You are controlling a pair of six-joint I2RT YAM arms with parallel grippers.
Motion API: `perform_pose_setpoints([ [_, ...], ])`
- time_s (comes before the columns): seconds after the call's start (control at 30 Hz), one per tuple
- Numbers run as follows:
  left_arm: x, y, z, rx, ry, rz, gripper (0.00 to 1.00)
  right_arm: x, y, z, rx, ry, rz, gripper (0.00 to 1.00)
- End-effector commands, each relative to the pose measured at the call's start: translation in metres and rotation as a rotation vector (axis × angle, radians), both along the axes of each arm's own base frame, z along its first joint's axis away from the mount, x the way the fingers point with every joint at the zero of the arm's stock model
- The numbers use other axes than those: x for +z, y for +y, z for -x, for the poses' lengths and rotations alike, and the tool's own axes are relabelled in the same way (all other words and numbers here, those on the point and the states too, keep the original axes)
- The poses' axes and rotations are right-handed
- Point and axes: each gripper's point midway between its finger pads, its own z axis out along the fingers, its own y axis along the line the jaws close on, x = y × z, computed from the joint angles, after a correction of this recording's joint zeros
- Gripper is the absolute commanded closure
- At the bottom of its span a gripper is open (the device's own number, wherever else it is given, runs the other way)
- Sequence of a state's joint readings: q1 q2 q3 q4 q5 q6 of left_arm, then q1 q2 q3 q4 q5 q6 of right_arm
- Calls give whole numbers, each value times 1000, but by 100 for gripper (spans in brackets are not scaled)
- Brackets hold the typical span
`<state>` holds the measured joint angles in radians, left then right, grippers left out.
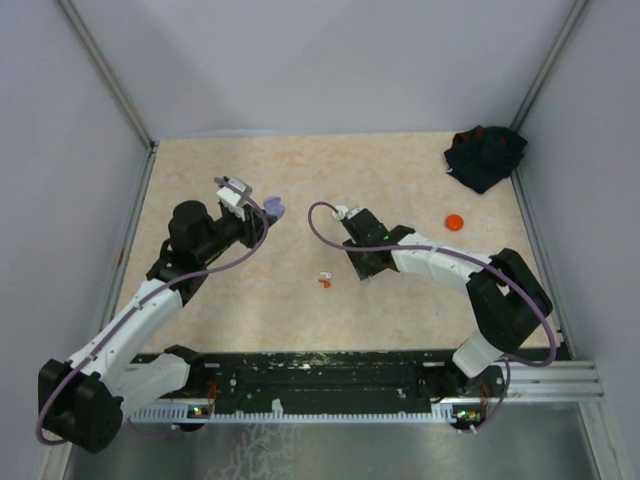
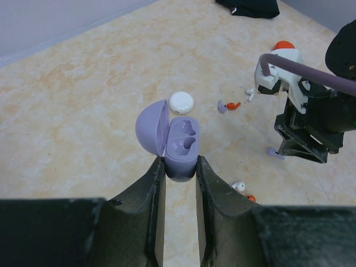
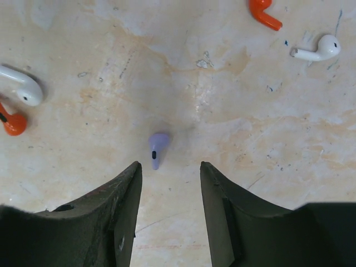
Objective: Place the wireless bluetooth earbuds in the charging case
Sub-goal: Pick up the earbud from the center of the board.
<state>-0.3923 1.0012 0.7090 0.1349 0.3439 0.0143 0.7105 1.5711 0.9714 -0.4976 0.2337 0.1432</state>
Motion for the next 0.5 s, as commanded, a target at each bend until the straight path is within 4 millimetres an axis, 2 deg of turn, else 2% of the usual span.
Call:
perform_pose_setpoints([
  [0.0,13,-1,1,-10,-37,31,99,20,23,-10,-20,-15,-117,54],
  [0.23,13,0,1,-10,-40,32,99,1,27,-11,-58,34,-103,58],
  [0.3,14,0,1,-10,-41,32,99,2,28,-13,-60,31,-106,61],
  [0.33,14,0,1,-11,-42,32,99,-8,28,-12,-62,52,-89,62],
  [0.47,15,-1,1,-14,-43,35,99,-16,27,-14,-71,64,-81,66],
])
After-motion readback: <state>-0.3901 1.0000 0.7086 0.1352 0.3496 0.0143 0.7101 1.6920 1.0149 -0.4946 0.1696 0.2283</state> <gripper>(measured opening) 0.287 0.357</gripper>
